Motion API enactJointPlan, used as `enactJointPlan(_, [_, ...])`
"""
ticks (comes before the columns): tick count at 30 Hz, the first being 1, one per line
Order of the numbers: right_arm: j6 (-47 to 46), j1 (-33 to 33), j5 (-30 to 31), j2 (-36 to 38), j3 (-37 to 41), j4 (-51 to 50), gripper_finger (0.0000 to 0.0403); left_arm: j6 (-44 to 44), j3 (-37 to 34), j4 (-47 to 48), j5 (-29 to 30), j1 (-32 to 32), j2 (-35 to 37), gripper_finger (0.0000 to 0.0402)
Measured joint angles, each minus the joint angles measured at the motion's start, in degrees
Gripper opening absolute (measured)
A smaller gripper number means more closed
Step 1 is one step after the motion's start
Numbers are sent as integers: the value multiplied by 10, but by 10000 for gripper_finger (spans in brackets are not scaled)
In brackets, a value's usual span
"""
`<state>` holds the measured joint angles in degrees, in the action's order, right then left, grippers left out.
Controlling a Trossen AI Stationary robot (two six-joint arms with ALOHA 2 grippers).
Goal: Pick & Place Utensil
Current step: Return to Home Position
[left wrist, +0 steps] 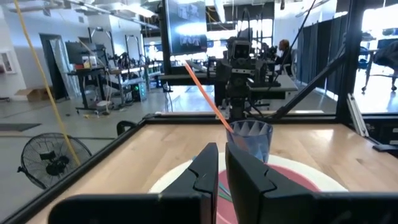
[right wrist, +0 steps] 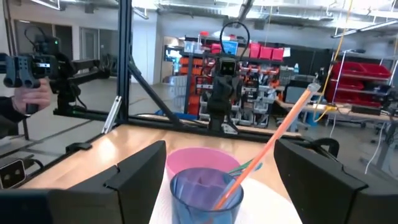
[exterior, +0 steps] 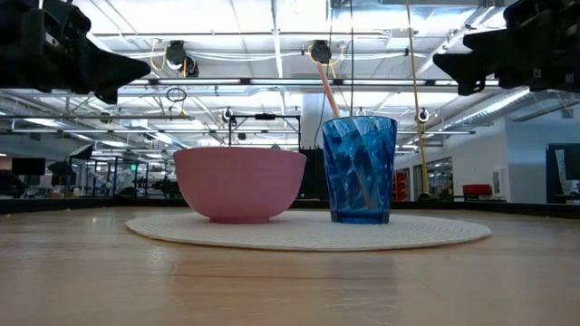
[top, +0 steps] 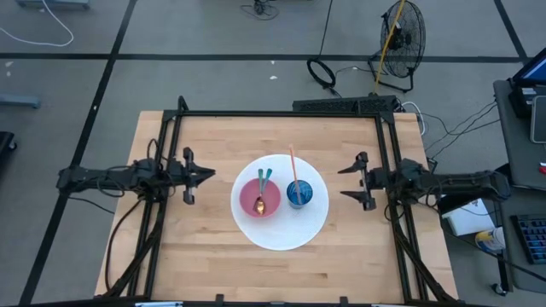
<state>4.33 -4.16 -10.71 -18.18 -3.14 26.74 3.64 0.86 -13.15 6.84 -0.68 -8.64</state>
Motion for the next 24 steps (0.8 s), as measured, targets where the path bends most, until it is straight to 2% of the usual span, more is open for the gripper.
enactJointPlan(6, [0, 0, 3, 58, 0, -66, 293, 2, 1, 46, 1, 0, 41, 37])
enactJointPlan(12, [0, 0, 5, 106, 0, -75, 293, 2, 1, 61, 1, 0, 66, 37])
enactJointPlan(24, [-12, 0, 6, 173, 0, -135, 293, -13, 1, 93, 2, 0, 77, 37])
